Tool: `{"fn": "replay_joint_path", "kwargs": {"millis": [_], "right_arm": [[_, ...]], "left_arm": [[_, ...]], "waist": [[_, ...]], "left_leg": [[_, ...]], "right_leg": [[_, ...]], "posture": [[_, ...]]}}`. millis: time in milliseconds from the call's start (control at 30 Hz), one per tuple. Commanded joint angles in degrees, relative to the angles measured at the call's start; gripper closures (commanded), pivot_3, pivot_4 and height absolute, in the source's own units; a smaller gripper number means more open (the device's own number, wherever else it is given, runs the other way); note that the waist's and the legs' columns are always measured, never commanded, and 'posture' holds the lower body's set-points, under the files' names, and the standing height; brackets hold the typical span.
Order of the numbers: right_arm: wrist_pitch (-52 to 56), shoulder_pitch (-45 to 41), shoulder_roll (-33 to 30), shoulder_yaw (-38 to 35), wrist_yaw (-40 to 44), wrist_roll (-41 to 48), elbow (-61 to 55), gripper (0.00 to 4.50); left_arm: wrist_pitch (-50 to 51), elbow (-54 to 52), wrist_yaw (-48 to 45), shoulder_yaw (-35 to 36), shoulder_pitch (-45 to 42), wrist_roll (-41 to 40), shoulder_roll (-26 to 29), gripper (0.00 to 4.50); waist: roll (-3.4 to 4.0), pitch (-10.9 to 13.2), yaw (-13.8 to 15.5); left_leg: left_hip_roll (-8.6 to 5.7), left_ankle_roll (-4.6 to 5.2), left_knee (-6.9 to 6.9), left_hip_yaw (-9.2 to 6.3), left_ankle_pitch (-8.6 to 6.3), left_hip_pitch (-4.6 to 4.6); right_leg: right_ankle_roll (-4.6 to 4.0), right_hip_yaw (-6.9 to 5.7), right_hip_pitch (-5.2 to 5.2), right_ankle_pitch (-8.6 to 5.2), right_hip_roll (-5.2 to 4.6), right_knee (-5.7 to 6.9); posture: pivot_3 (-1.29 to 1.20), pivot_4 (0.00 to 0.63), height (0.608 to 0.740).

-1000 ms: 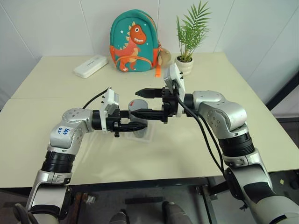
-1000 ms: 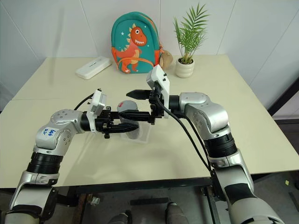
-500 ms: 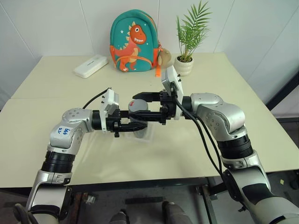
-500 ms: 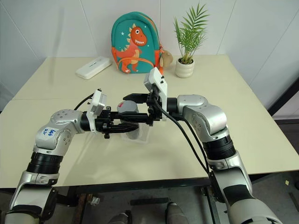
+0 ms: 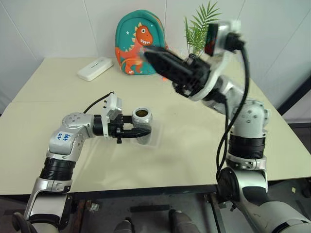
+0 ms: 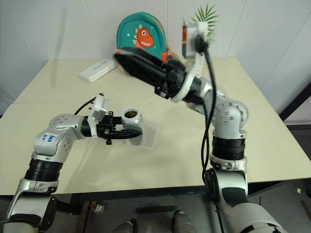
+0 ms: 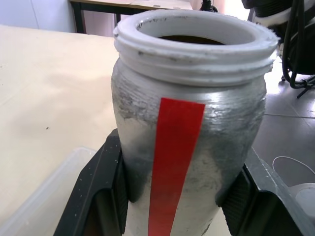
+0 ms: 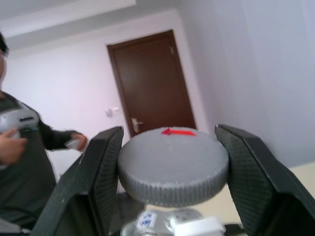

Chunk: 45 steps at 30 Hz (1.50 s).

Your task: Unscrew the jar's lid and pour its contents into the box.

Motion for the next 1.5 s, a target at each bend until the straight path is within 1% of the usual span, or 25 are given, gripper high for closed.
{"fn": "replay_joint_path", "kwargs": {"millis": [33, 133, 167, 267, 300, 400, 500, 567, 667, 700, 733, 767, 900, 1000, 1167, 1300, 1433, 1500], "right_arm": [[-4.4, 5.7, -6.8, 1.1, -2.1, -8.5, -2.5, 1.52], [-11.8, 14.1, -14.6, 4.9, -0.1, -18.8, -3.3, 1.52], [-16.4, 18.2, -17.4, 6.4, 1.7, -23.2, -3.4, 1.52], [-26.8, 28.3, -21.2, 7.7, 3.2, -31.0, -1.2, 1.52], [-29.3, 30.5, -21.3, 7.4, 3.0, -32.4, 0.0, 1.52], [-34.8, 35.3, -18.5, 4.9, 0.3, -34.1, 4.3, 1.52], [-35.0, 38.2, -15.9, 3.2, -0.8, -32.6, 5.6, 1.52], [-35.3, 39.0, -14.9, 2.8, -1.4, -32.5, 5.6, 1.52], [-36.8, 40.4, -14.3, 3.3, -1.2, -33.9, 7.9, 0.84], [-37.3, 40.8, -14.2, 3.5, -1.1, -34.4, 9.0, 0.53], [-37.1, 41.1, -14.0, 3.5, -0.8, -34.0, 9.8, 0.18], [-35.3, 41.3, -13.8, 3.4, 0.1, -32.4, 10.0, 0.02], [-38.0, 40.7, -14.1, 3.9, 1.8, -33.4, 9.8, 0.02], [-37.6, 39.5, -15.0, 3.7, 3.1, -32.7, 7.3, 0.02], [-28.7, 38.6, -21.1, 3.5, 9.1, -25.4, -5.8, 0.02], [-20.2, 33.9, -25.6, 3.3, 9.5, -18.7, -14.8, 0.02], [-16.9, 30.1, -26.0, 4.6, 7.7, -17.0, -19.0, 0.02], [-18.2, 28.7, -25.6, 6.0, 7.1, -19.2, -19.0, 0.02]], "left_arm": [[-0.5, -2.4, 0.7, 1.7, 0.8, -0.9, 0.7, 2.54], [-0.5, -2.6, 1.2, 2.7, 1.5, -1.3, 1.1, 2.54], [-0.5, -2.6, 1.4, 3.1, 1.7, -1.5, 1.2, 2.54], [0.2, -2.4, 2.7, 4.6, 2.2, -2.4, 1.0, 2.54], [0.5, -2.4, 3.2, 5.1, 2.3, -2.7, 0.9, 2.54], [1.0, -2.2, 4.1, 6.0, 2.7, -3.2, 0.9, 2.54], [1.0, -2.1, 4.1, 5.8, 2.9, -2.9, 1.0, 2.54], [0.4, -1.7, 3.6, 5.2, 3.0, -2.1, 1.6, 2.54], [0.7, -0.8, 3.9, 5.6, 2.3, -2.5, 1.3, 2.54], [0.8, -0.6, 3.9, 5.6, 2.1, -2.6, 1.3, 2.54], [0.8, -0.5, 3.7, 5.5, 1.9, -2.5, 1.4, 2.54], [0.8, -0.4, 3.5, 5.3, 1.9, -2.5, 1.4, 2.54], [-0.1, 1.2, 3.2, 4.8, 0.9, -1.4, 1.6, 2.54], [-1.5, 2.8, 3.2, 4.4, 0.1, -0.2, 1.4, 2.54], [-3.8, 6.8, 2.3, 4.3, -3.2, 0.6, 1.1, 2.54], [-7.1, 14.5, -0.9, 3.0, -8.3, 3.4, 2.8, 2.54], [-11.3, 20.5, -2.9, 2.0, -11.9, 6.4, 4.6, 2.54], [-14.6, 22.9, -3.3, 2.5, -12.8, 8.0, 6.1, 2.54]], "waist": [[-0.03, 0.0, 0.2], [-0.03, 0.0, 0.4], [-0.03, 0.0, 0.5], [-0.03, 0.0, 1.0], [-0.03, 0.0, 0.9], [-0.03, 0.0, 0.4], [-0.03, 0.0, 0.1], [-0.03, 0.0, -0.1], [-0.03, 0.0, -0.2], [-0.04, 0.0, -0.2], [-0.04, 0.0, -0.1], [-0.04, 0.0, -0.1], [-0.04, 0.0, -0.2], [-0.04, 0.0, -0.2], [-0.03, 0.0, 0.0], [-0.04, 0.0, -0.1], [-0.03, 0.0, -0.2], [-0.04, 0.0, -0.1]], "left_leg": [[0.0, 0.0, 0.0, 0.02, 0.0, 0.0], [0.0, 0.0, 0.0, 0.06, 0.0, -0.01], [0.0, 0.0, 0.0, 0.06, 0.0, -0.01], [0.0, 0.05, -0.07, 0.11, -0.05, -0.03], [0.0, 0.07, -0.07, 0.21, -0.07, -0.01], [0.0, 0.09, -0.04, 0.43, -0.08, 0.06], [0.0, 0.09, 0.06, 0.51, -0.06, 0.08], [0.0, 0.09, 0.13, 0.54, -0.02, 0.08], [0.0, 0.11, 0.25, 0.59, 0.02, 0.09], [0.0, 0.11, 0.29, 0.59, 0.02, 0.09], [0.0, 0.11, 0.32, 0.59, 0.03, 0.09], [0.0, 0.11, 0.36, 0.59, 0.03, 0.08], [0.0, 0.11, 0.38, 0.66, 0.03, 0.08], [0.0, 0.11, 0.4, 0.65, 0.03, 0.09], [0.0, 0.11, 0.39, 0.64, 0.02, 0.06], [0.0, 0.11, 0.39, 0.63, 0.02, 0.05], [0.01, 0.11, 0.36, 0.65, 0.01, 0.07], [0.01, 0.12, 0.35, 0.65, -0.01, 0.05]], "right_leg": [[0.0, 0.0, 0.0, 0.0, 0.0, -0.02], [-0.02, 0.02, 0.0, -0.02, 0.0, -0.1], [-0.03, 0.01, 0.0, -0.02, 0.0, -0.11], [0.02, 0.03, 0.0, -0.05, 0.0, -0.24], [0.02, 0.11, -0.01, -0.05, 0.01, -0.25], [0.1, 0.29, -0.02, -0.01, 0.01, -0.25], [0.15, 0.39, -0.01, 0.02, 0.01, -0.29], [0.17, 0.44, -0.01, 0.06, 0.02, -0.28], [0.13, 0.48, -0.01, 0.13, 0.04, -0.28], [0.11, 0.48, 0.01, 0.13, 0.04, -0.28], [0.09, 0.48, 0.03, 0.12, 0.04, -0.28], [0.08, 0.49, 0.03, 0.12, 0.04, -0.28], [0.09, 0.58, 0.04, 0.13, 0.04, -0.29], [0.11, 0.58, 0.04, 0.14, 0.07, -0.28], [0.12, 0.6, 0.03, 0.14, 0.08, -0.3], [0.11, 0.6, 0.03, 0.13, 0.09, -0.33], [0.03, 0.6, 0.03, 0.1, 0.09, -0.39], [0.04, 0.6, 0.03, 0.1, 0.09, -0.42]], "posture": [[0.0, 0.15, 0.74], [0.0, 0.15, 0.74], [0.0, 0.15, 0.74], [0.0, 0.15, 0.74], [0.0, 0.15, 0.74], [0.0, 0.15, 0.74], [0.0, 0.15, 0.74], [0.0, 0.15, 0.74], [0.0, 0.15, 0.74], [0.0, 0.15, 0.74], [0.0, 0.15, 0.74], [0.0, 0.15, 0.74], [0.0, 0.15, 0.74], [0.0, 0.15, 0.74], [0.0, 0.15, 0.74], [0.0, 0.15, 0.74], [0.0, 0.15, 0.74], [0.0, 0.15, 0.74]]}}
